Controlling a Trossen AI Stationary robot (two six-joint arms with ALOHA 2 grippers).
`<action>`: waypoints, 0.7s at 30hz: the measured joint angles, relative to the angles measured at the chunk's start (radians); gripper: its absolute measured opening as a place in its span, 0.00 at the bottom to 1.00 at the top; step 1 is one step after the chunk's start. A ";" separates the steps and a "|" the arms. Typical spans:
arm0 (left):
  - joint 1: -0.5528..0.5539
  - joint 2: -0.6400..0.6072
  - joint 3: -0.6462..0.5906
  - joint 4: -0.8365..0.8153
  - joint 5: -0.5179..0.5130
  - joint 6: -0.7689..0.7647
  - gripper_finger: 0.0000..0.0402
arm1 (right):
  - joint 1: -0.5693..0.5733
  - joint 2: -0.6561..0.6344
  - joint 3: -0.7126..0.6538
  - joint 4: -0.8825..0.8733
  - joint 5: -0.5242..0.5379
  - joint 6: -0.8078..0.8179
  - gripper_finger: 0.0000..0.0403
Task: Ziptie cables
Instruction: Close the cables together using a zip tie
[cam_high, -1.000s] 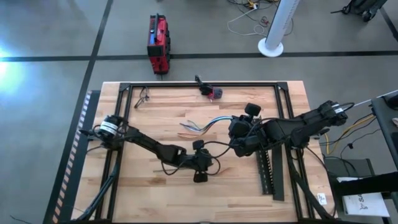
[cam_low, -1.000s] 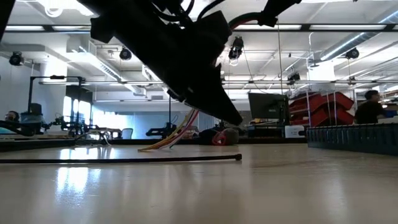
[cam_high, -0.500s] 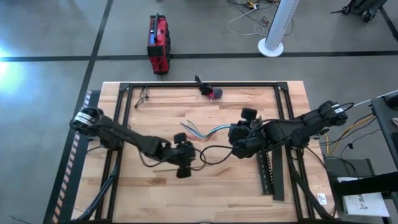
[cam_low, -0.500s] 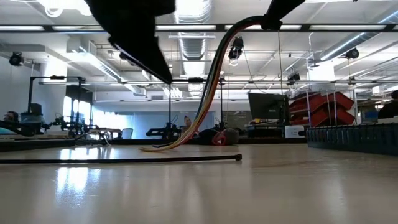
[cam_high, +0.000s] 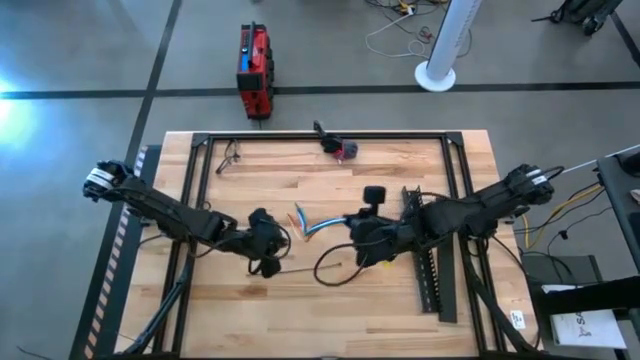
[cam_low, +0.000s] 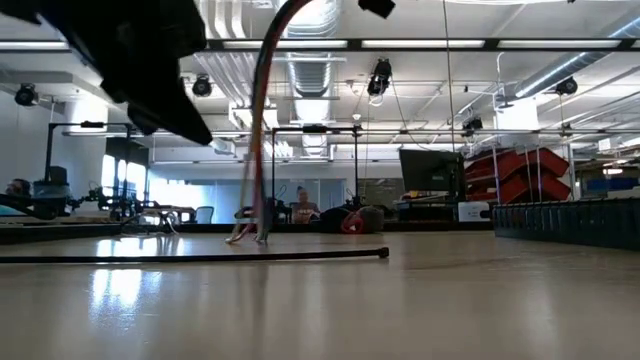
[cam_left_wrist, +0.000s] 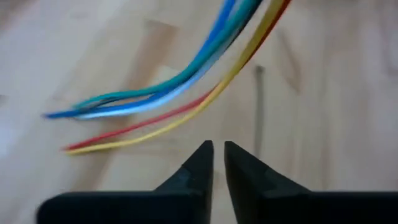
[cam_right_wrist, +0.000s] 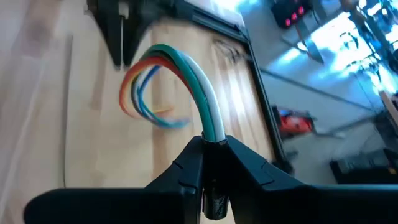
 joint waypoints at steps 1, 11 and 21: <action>-0.002 -0.004 -0.032 0.047 0.021 -0.001 0.02 | -0.003 0.019 -0.001 0.015 -0.002 -0.008 0.08; -0.021 -0.006 -0.191 0.202 0.035 -0.055 0.00 | -0.006 0.149 0.067 0.081 -0.011 -0.025 0.08; -0.020 -0.021 -0.191 0.205 -0.171 0.051 0.00 | -0.007 0.138 0.135 -0.098 -0.029 -0.046 0.08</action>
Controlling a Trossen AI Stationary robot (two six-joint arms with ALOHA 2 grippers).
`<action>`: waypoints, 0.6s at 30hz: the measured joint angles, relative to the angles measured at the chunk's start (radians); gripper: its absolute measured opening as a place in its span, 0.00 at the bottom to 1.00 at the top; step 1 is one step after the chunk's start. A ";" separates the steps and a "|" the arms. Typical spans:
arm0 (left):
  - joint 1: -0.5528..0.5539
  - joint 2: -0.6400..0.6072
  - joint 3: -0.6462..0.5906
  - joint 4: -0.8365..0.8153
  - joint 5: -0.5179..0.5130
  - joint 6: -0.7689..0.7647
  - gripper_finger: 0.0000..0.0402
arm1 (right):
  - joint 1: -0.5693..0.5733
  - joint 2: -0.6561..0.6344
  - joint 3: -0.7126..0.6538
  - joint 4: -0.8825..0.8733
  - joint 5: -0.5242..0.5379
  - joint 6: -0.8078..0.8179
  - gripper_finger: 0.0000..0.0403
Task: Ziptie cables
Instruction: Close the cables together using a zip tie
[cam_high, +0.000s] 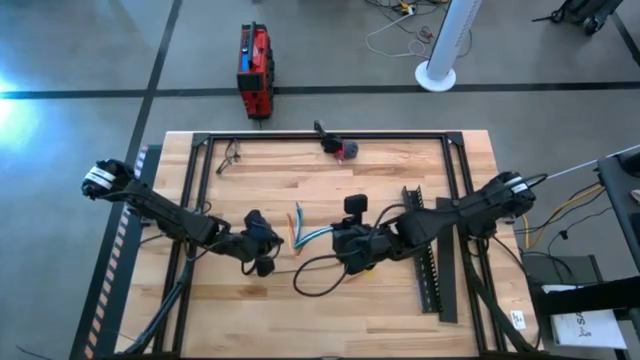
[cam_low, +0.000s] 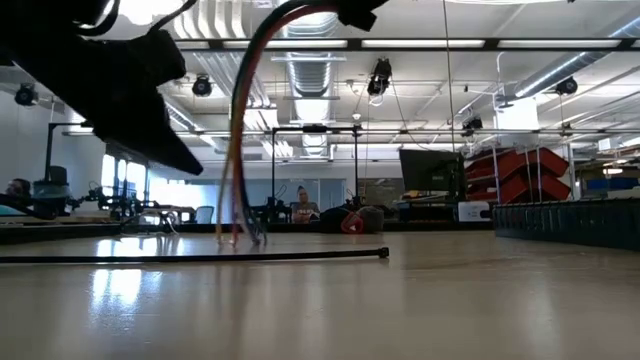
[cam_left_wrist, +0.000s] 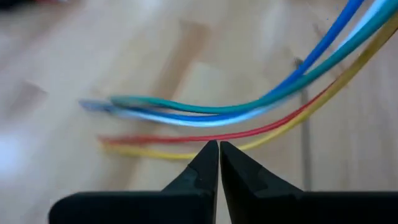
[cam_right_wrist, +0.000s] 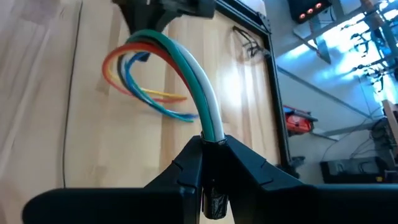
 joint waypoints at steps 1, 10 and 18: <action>0.001 -0.001 0.005 0.002 -0.038 0.022 0.00 | 0.000 -0.010 0.005 -0.025 0.001 -0.005 0.08; 0.022 -0.014 0.076 0.025 -0.349 0.288 0.00 | -0.002 -0.163 0.028 -0.259 0.008 -0.035 0.08; 0.116 -0.018 0.193 0.051 -0.148 0.562 0.01 | -0.022 -0.312 0.027 -0.305 0.009 -0.066 0.08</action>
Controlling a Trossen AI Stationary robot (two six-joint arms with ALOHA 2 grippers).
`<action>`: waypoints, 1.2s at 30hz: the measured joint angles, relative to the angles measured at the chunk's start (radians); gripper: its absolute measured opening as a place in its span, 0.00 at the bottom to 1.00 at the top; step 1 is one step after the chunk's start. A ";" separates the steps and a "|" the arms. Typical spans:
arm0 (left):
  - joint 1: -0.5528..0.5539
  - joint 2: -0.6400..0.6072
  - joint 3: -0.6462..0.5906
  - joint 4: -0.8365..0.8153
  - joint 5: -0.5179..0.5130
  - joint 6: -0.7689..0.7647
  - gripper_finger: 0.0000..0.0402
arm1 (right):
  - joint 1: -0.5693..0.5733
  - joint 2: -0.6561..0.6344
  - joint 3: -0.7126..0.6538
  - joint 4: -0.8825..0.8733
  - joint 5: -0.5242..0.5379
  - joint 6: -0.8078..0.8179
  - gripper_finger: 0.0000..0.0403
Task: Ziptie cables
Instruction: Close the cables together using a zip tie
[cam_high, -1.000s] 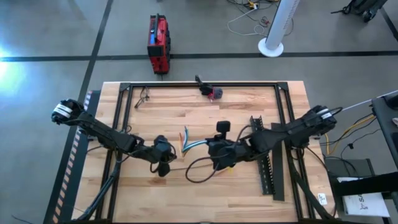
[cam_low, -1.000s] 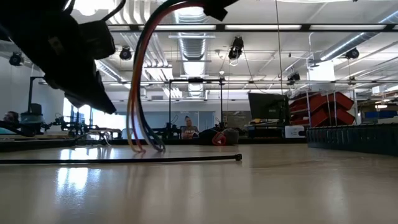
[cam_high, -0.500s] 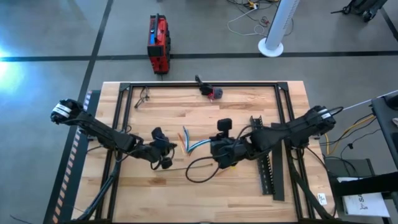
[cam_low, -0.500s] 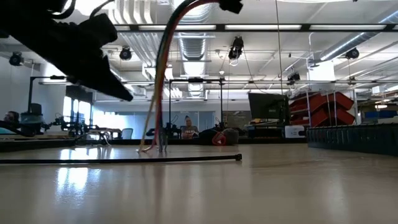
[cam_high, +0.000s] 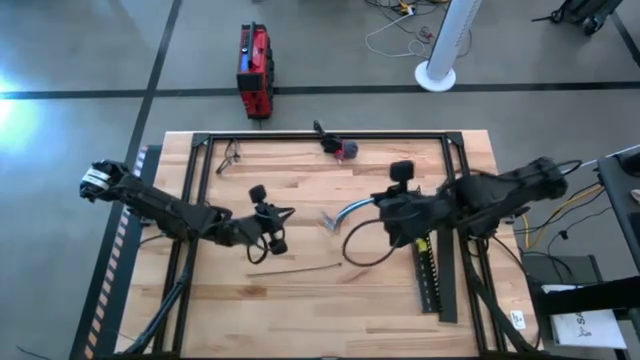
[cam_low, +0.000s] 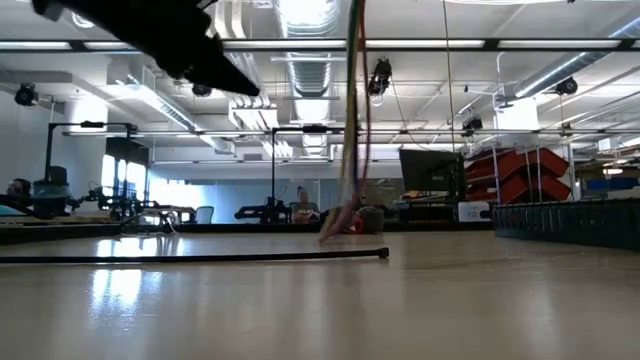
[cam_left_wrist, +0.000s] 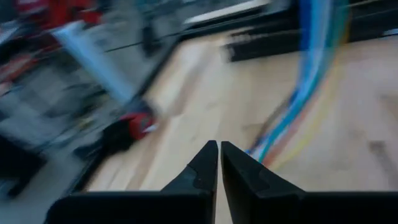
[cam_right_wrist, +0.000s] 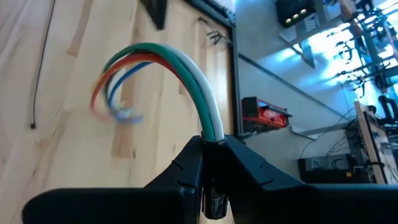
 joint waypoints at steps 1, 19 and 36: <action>0.022 0.005 0.012 0.015 0.072 0.025 0.02 | -0.003 -0.009 -0.003 -0.003 0.001 0.009 0.08; -0.067 0.370 0.085 0.213 0.484 -0.114 0.00 | 0.114 -0.054 -0.246 0.096 0.132 0.344 0.07; -0.117 0.760 0.413 0.103 0.217 -0.188 0.00 | 0.119 -0.062 -0.241 0.037 0.218 0.522 0.07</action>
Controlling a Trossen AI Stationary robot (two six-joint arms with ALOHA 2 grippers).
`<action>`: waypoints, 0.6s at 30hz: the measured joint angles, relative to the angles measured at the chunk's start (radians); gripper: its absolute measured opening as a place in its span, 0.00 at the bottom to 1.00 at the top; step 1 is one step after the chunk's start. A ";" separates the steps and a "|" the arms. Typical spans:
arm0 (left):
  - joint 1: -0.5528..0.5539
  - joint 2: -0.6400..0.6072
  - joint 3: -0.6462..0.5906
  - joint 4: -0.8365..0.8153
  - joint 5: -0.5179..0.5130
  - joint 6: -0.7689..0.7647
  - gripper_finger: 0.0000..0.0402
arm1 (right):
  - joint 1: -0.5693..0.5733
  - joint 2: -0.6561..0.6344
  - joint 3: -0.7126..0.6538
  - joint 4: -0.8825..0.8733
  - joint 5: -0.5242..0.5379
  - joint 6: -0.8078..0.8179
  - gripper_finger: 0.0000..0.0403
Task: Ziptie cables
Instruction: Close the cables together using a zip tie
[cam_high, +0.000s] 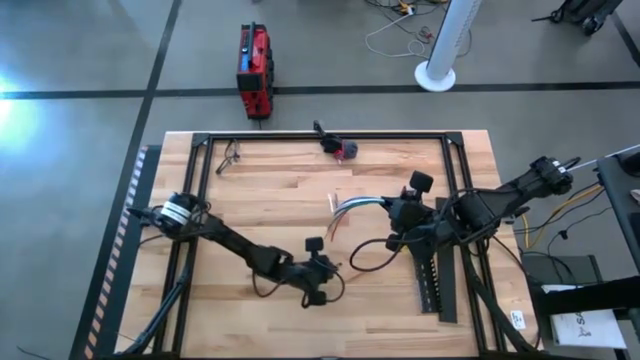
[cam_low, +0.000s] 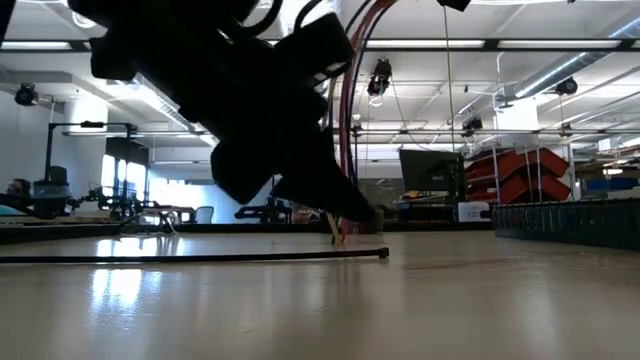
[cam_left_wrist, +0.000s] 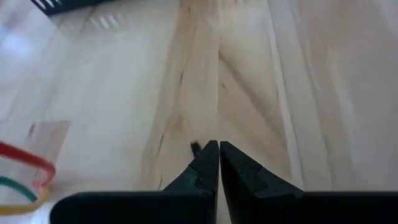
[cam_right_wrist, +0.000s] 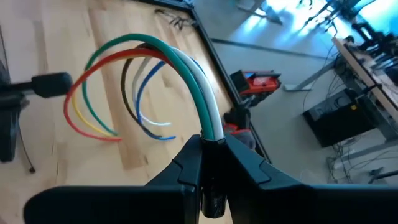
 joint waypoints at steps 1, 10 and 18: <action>0.002 0.004 0.010 -0.027 0.000 -0.001 0.00 | 0.000 0.001 0.000 -0.008 -0.002 0.003 0.07; 0.023 0.007 0.017 -0.060 -0.070 -0.055 0.00 | 0.000 0.007 -0.007 -0.017 -0.009 0.007 0.07; 0.017 0.015 -0.018 -0.062 -0.002 -0.059 0.00 | 0.000 0.007 -0.007 -0.017 -0.009 0.002 0.07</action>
